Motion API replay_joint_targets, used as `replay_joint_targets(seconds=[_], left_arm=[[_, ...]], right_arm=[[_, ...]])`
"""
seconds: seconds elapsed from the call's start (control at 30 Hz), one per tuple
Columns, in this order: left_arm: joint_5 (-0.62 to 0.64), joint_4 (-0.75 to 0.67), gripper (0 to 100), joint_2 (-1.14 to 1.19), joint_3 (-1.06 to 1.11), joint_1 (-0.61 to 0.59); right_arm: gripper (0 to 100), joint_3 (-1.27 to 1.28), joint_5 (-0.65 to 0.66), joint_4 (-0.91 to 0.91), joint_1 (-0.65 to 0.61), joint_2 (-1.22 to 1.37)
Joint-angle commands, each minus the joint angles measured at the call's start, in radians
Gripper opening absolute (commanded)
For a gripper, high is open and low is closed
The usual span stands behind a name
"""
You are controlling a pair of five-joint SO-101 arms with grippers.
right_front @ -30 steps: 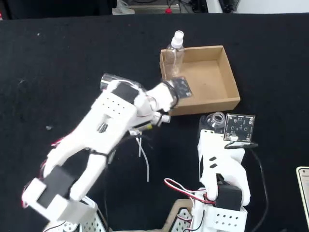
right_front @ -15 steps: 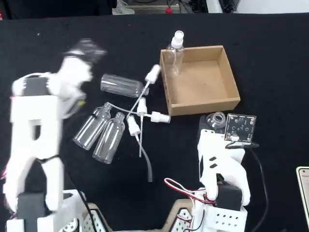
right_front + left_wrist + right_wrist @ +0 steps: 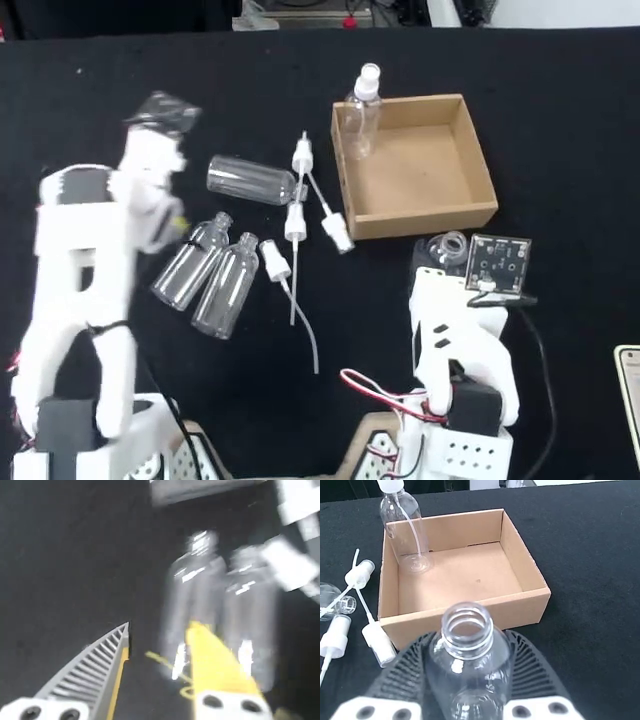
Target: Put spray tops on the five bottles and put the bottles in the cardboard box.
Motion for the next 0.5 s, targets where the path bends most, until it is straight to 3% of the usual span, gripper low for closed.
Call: replay_joint_targets(seconds=[0.0,0.23,0.47], left_arm=[[0.083,-0.04,25,-0.006,-0.05,0.183],[0.278,-0.066,24,0.198,-0.036,0.326],[0.747,-0.083,24,0.353,-0.053,0.433]], right_arm=[[2.1,-0.05,-0.008,-0.029,0.011,-0.097],[2.1,-0.05,-0.008,-0.029,0.011,-0.097],[2.1,-0.05,-0.008,-0.031,0.011,-0.097]])
